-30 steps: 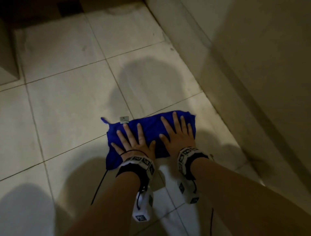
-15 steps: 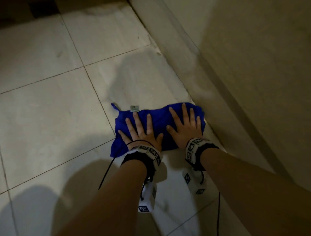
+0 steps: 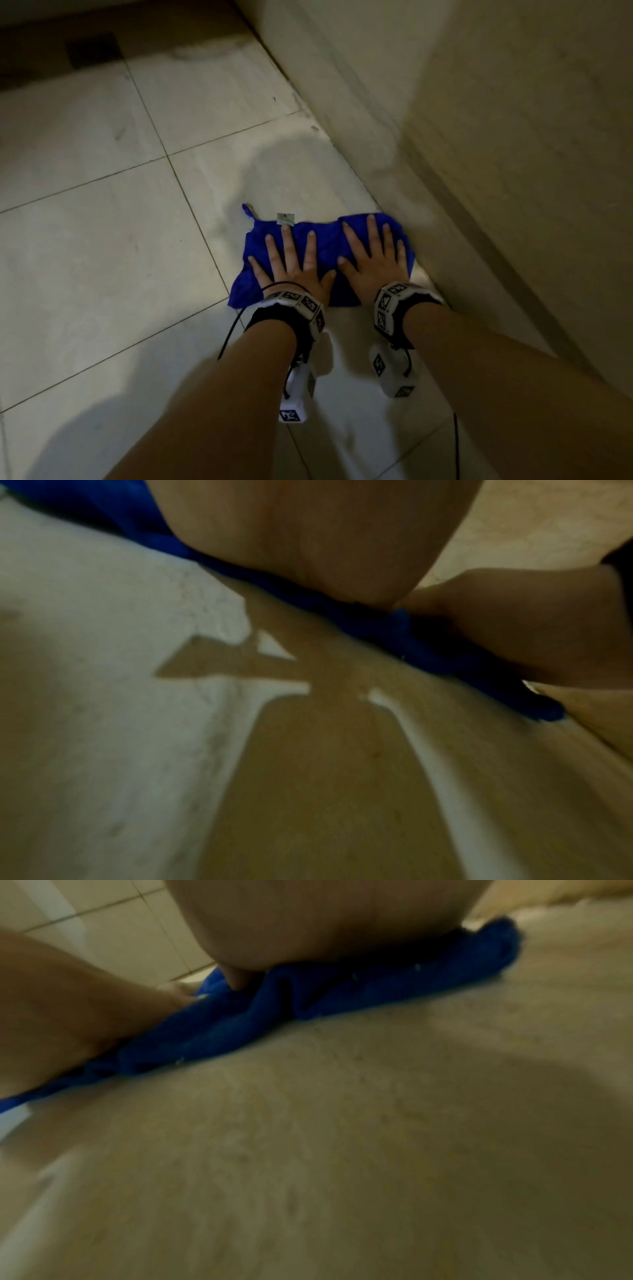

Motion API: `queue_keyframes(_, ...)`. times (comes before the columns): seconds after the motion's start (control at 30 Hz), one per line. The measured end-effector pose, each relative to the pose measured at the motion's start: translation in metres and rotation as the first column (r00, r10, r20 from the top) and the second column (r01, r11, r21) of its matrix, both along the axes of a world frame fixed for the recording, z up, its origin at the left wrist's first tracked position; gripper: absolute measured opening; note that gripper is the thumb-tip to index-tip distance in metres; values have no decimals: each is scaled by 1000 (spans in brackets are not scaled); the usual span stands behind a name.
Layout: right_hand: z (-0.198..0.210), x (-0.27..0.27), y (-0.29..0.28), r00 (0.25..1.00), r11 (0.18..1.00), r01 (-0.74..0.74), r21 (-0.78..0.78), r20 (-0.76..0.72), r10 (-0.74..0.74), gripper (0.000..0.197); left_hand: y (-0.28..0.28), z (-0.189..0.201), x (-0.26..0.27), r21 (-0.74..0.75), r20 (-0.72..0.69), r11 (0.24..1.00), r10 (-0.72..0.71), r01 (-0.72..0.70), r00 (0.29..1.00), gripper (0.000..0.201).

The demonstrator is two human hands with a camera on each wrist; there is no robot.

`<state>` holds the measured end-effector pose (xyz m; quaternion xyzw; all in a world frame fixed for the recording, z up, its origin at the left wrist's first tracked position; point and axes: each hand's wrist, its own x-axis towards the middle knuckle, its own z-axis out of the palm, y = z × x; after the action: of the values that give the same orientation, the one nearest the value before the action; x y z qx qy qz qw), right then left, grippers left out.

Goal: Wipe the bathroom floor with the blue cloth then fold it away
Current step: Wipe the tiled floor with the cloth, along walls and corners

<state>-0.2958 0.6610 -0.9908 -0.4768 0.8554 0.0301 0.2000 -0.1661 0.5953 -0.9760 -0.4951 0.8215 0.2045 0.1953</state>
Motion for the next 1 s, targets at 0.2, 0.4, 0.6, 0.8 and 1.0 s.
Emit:
queue_keyframes(0.2,5,34,69,990,990,139,4,-31,-139,70,27,-2,26,-24,-70,993,-116,114,991,81)
queue_keyframes(0.4,6,67,117,974,974,225,40,-30,-223,76,100,3,66,-28,-42,981,-195,193,980,79)
queue_keyframes(0.6,4,94,145,959,957,280,71,-58,-277,68,119,4,91,16,-42,973,-228,229,973,79)
queue_keyframes(0.8,5,160,159,948,950,313,-3,-68,-312,70,147,13,153,157,-5,964,-215,213,977,78)
queue_keyframes(1.0,9,237,134,973,973,225,49,-64,-221,64,152,13,232,154,-57,988,2,7,998,63)
